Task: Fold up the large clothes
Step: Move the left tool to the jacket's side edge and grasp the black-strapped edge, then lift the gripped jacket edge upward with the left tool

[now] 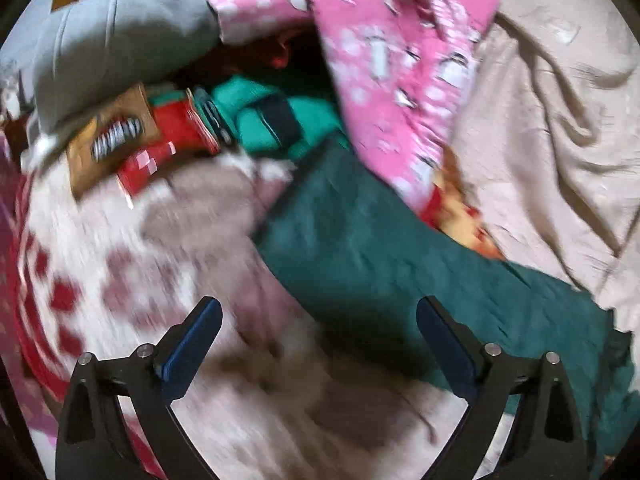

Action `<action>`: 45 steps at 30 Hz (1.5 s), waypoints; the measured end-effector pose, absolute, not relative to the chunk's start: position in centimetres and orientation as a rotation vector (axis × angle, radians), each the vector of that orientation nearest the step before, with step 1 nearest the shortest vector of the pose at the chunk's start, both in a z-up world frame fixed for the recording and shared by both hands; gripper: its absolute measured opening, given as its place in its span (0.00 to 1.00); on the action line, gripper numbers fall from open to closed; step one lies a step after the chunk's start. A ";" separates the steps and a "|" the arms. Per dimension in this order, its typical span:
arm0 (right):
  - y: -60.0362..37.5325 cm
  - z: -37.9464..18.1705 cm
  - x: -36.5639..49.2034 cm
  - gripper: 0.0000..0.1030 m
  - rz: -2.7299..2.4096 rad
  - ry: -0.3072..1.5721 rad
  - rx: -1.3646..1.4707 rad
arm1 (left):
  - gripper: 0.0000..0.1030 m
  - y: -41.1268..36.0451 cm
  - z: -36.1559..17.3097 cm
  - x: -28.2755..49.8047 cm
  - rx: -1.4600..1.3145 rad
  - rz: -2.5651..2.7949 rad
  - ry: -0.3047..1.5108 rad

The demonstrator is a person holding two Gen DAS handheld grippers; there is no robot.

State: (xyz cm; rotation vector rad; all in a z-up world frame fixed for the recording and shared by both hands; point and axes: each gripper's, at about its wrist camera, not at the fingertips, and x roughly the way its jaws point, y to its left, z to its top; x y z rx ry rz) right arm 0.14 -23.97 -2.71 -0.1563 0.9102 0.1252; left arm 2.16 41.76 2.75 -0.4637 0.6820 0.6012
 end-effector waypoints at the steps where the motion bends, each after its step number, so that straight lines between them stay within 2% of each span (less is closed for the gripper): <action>1: -23.9 -2.7 0.1 1.00 0.127 0.911 -0.156 | 0.36 42.1 2.9 2.6 -0.435 0.609 0.675; 3: -23.9 -2.8 0.2 1.00 0.126 0.908 -0.159 | 0.36 43.2 2.4 4.3 -0.364 0.661 0.698; 5: -23.9 -2.8 0.3 1.00 0.127 0.905 -0.161 | 0.36 44.9 0.9 5.7 -0.421 0.621 0.745; 6: -23.9 -2.8 0.3 1.00 0.128 0.903 -0.160 | 0.41 44.8 0.3 6.4 -0.376 0.633 0.752; 10: -23.9 -2.9 0.3 1.00 0.126 0.895 -0.161 | 0.41 42.7 -0.8 8.6 -0.152 0.649 0.793; 12: -23.8 -2.9 0.4 1.00 0.125 0.893 -0.162 | 0.10 42.2 -0.5 8.1 -0.155 0.575 0.751; 13: -23.8 -2.9 0.5 1.00 0.125 0.893 -0.163 | 0.00 42.4 -0.4 7.9 -0.197 0.546 0.758; 22: -23.8 -2.9 0.5 1.00 0.125 0.892 -0.163 | 0.00 33.9 5.8 1.6 -0.151 0.469 0.560; 26: -23.7 -2.9 0.5 1.00 0.125 0.892 -0.163 | 0.00 31.3 7.9 1.2 -0.129 0.486 0.560; 45: -23.7 -2.8 0.5 1.00 0.124 0.890 -0.163 | 0.00 27.5 10.6 -0.9 -0.034 0.565 0.449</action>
